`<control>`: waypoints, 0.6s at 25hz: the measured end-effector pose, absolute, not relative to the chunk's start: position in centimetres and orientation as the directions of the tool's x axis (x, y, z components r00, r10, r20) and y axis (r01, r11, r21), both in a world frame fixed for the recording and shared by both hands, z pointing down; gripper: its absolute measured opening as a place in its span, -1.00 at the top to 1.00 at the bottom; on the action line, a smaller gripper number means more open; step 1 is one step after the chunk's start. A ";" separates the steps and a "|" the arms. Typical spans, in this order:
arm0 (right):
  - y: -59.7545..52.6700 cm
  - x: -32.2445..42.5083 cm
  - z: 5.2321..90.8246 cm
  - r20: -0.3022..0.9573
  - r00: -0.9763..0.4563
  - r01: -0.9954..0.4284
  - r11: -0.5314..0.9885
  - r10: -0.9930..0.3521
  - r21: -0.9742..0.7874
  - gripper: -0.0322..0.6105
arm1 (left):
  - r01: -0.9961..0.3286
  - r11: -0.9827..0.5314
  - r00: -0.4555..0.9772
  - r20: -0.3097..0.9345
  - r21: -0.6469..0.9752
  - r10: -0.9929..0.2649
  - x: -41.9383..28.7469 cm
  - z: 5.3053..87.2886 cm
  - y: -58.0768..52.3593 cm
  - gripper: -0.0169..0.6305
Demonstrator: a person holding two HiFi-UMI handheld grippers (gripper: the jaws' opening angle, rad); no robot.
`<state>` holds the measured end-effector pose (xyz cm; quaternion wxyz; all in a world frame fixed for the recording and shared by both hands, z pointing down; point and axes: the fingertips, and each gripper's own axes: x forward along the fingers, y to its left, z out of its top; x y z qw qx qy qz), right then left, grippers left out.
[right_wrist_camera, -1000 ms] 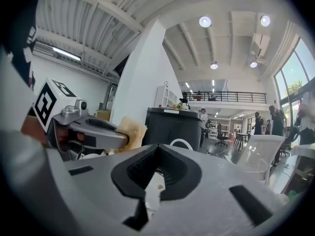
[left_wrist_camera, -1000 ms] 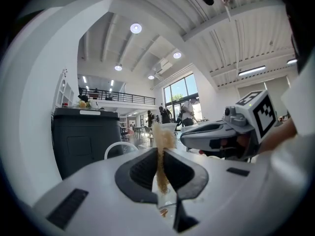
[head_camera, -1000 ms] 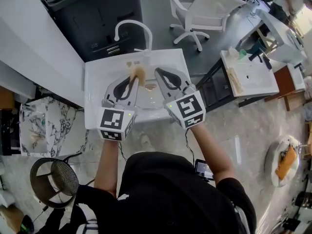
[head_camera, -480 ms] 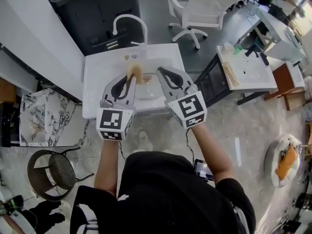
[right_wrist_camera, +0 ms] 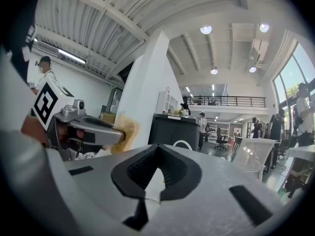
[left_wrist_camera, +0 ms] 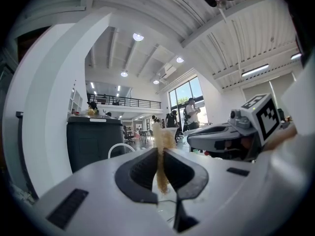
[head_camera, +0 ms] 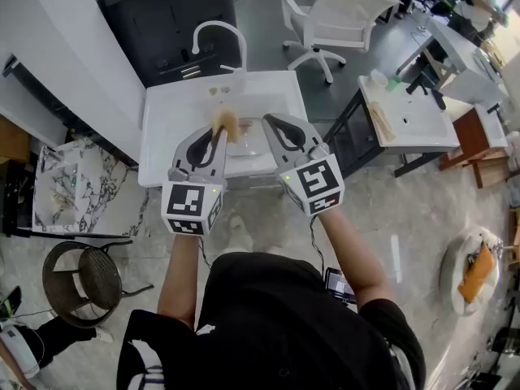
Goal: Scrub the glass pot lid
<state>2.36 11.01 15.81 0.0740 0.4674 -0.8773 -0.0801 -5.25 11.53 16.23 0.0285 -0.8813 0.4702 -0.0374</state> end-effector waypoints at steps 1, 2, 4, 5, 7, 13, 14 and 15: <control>11.3 2.5 15.7 0.051 -0.552 -0.809 0.549 -0.832 0.211 0.90 | -0.827 -0.555 0.555 0.035 -0.091 -0.831 -5.2 16.0 11.9 0.88; 11.6 2.6 15.7 0.047 -0.552 -0.809 0.549 -0.832 0.212 0.91 | -0.827 -0.554 0.554 0.029 -0.098 -0.832 -5.1 15.8 12.3 0.88; 12.3 2.9 15.6 0.041 -0.552 -0.809 0.547 -0.833 0.213 0.91 | -0.826 -0.555 0.556 0.017 -0.097 -0.831 -4.8 15.5 13.0 0.88; 12.6 3.1 15.6 0.038 -0.552 -0.810 0.546 -0.833 0.213 0.91 | -0.826 -0.556 0.557 0.012 -0.091 -0.830 -4.6 15.5 13.3 0.88; 13.3 3.6 15.6 0.036 -0.552 -0.810 0.546 -0.833 0.214 0.91 | -0.827 -0.556 0.557 0.007 -0.084 -0.830 -4.2 15.4 14.0 0.88; 14.6 4.4 15.9 0.040 -0.560 -0.801 0.553 -0.827 0.228 0.91 | -0.833 -0.546 0.548 0.007 -0.091 -0.837 -3.6 15.7 15.3 0.88; 14.7 4.6 16.0 0.042 -0.559 -0.801 0.553 -0.828 0.228 0.91 | -0.834 -0.545 0.547 0.006 -0.092 -0.837 -3.5 15.7 15.5 0.88; 14.8 4.8 16.1 0.044 -0.558 -0.802 0.552 -0.829 0.228 0.91 | -0.834 -0.544 0.546 0.005 -0.092 -0.838 -3.4 15.6 15.6 0.88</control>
